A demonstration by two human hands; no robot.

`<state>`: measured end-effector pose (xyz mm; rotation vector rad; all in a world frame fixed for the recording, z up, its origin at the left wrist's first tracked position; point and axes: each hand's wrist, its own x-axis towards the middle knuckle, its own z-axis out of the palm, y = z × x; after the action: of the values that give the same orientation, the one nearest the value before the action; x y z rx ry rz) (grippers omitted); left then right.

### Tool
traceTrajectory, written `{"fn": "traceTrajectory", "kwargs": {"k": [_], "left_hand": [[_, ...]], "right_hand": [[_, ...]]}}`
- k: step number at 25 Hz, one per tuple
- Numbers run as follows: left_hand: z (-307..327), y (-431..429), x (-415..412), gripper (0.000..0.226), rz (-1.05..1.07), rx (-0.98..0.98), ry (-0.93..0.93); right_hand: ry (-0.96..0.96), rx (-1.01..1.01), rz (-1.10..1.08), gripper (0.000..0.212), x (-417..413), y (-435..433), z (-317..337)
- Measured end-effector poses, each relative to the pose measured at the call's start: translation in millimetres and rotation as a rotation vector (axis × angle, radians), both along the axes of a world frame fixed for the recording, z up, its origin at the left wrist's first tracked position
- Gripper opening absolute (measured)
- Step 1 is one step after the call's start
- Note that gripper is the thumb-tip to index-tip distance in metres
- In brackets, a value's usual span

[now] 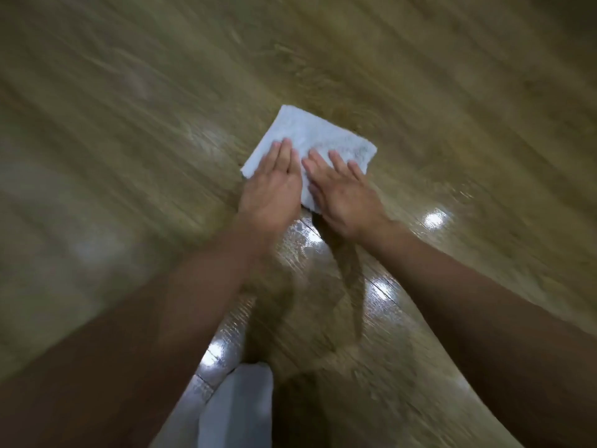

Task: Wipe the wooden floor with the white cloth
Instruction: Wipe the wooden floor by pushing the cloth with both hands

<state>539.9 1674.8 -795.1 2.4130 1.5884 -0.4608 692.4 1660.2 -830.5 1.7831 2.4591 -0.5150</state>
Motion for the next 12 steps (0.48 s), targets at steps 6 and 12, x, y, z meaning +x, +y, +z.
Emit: {"fn": "traceTrajectory", "kwargs": {"k": [6, 12], "left_hand": [[22.3, 30.1, 9.8, 0.063, -0.175, -0.149, 0.172], [3.6, -55.8, 52.4, 0.052, -0.558, -0.065, 0.181]], "right_hand": [[0.002, 0.002, 0.074, 0.050, 27.5, -8.7, 5.1], [-0.064, -0.053, -0.065, 0.054, 69.9, -115.2, 8.3]]}}
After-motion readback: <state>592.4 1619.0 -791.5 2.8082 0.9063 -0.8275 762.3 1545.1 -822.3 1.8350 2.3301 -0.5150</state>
